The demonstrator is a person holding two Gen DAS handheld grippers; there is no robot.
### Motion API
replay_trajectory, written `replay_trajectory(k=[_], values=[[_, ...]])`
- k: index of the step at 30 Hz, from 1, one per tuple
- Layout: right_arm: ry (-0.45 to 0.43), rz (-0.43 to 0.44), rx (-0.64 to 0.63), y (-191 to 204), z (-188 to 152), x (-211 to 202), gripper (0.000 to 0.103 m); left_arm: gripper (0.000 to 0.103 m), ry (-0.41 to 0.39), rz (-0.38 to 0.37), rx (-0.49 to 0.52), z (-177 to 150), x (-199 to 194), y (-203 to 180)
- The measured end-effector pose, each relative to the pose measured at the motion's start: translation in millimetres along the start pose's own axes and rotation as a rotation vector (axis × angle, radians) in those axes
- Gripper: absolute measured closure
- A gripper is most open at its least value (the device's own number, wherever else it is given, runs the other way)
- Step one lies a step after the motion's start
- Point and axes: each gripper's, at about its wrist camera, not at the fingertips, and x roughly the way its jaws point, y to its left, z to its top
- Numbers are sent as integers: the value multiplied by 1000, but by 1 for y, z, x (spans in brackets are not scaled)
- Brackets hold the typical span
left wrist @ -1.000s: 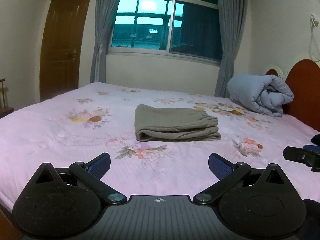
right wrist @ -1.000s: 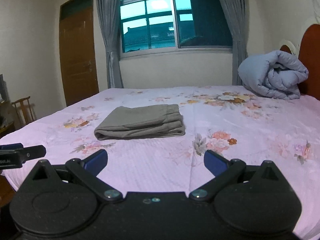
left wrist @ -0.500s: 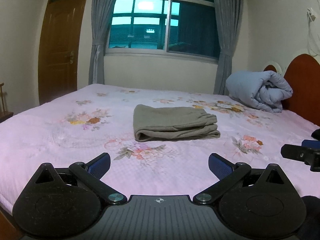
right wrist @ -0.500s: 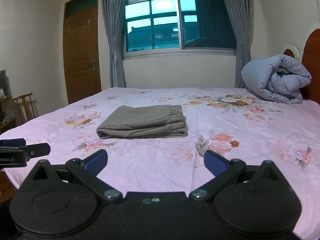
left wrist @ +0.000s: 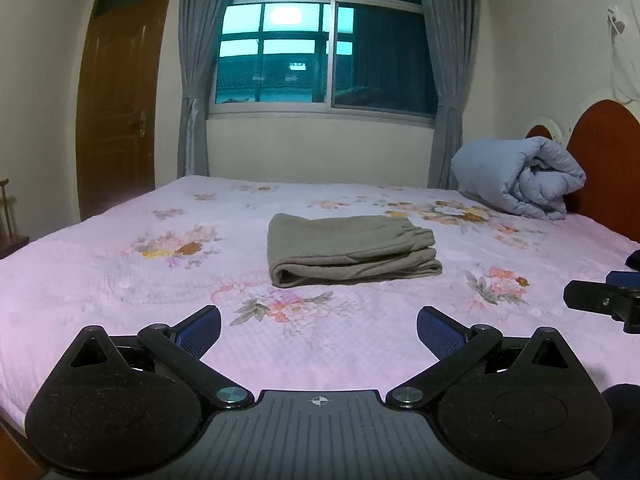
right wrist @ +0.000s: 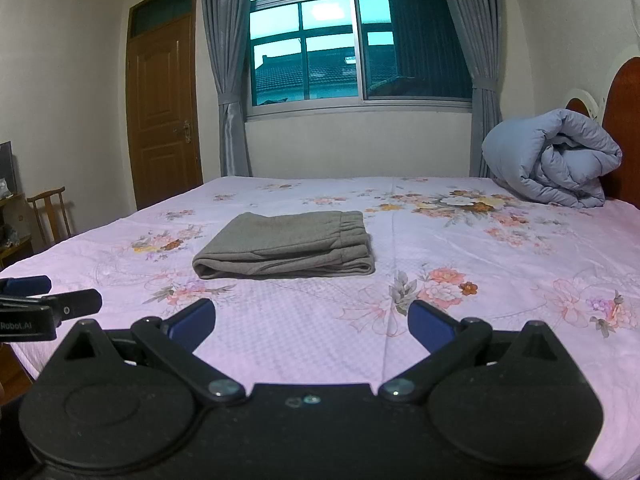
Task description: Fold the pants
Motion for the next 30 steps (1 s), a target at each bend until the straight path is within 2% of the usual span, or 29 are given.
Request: replay_trajectory(k=[30], values=[[-2, -2, 2, 2, 0, 0, 6, 0, -3, -2, 0, 0, -2, 0]])
